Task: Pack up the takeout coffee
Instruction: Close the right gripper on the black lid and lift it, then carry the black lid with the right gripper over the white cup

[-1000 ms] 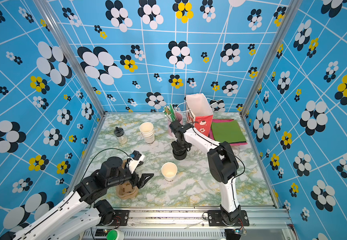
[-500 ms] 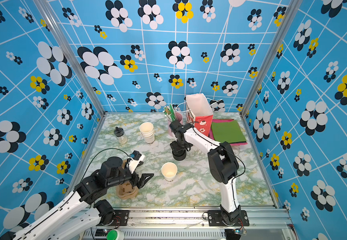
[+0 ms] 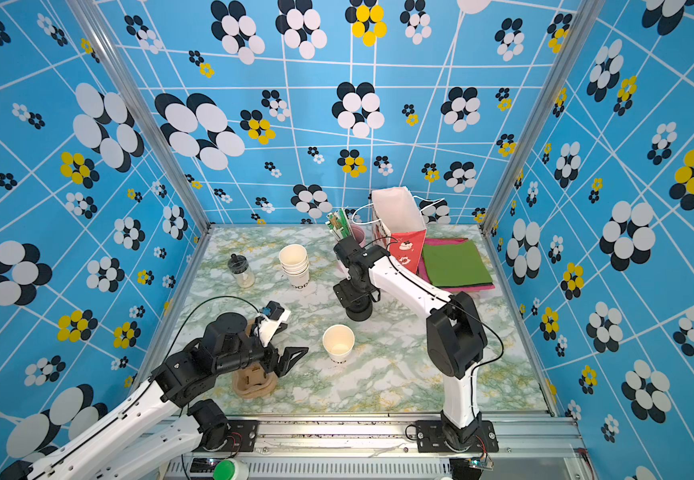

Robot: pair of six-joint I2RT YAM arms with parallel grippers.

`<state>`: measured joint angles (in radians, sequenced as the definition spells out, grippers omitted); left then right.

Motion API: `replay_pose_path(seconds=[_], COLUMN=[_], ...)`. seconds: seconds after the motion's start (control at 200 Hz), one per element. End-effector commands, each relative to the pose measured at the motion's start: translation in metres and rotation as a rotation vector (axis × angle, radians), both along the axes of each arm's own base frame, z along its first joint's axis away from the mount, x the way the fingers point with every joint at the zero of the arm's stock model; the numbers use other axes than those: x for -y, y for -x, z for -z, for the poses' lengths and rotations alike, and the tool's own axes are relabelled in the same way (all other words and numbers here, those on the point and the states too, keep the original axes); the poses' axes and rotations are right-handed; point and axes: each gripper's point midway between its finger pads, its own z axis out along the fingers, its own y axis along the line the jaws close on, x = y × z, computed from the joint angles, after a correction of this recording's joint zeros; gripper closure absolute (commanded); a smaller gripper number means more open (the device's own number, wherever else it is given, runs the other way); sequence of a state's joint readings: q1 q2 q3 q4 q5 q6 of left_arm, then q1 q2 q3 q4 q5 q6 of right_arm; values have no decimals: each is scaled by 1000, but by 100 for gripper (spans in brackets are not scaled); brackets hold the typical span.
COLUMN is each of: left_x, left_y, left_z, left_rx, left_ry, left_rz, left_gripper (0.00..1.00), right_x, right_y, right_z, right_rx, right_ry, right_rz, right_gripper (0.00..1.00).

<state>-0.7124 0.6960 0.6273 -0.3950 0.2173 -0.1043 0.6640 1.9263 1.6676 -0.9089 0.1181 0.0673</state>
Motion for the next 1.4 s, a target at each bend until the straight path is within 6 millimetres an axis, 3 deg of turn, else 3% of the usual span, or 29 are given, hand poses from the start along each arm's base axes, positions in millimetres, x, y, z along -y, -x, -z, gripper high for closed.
replay_pose_path(seconds=[0.0, 0.325, 0.975, 1.394], left_x=[1, 1, 0, 0], left_y=[-3, -4, -4, -4], left_z=[1, 3, 5, 6], left_rx=[2, -5, -4, -4], left_ry=[9, 7, 4, 2], left_rz=[-7, -11, -12, -10], left_gripper=[1, 1, 1, 1], right_x=[3, 0, 2, -2], right_y=[6, 5, 0, 0], right_z=[18, 38, 56, 54], right_rx=[-51, -82, -86, -80], right_ry=[73, 105, 160, 133], right_rz=[-23, -23, -16, -13], right_gripper=[2, 8, 16, 26])
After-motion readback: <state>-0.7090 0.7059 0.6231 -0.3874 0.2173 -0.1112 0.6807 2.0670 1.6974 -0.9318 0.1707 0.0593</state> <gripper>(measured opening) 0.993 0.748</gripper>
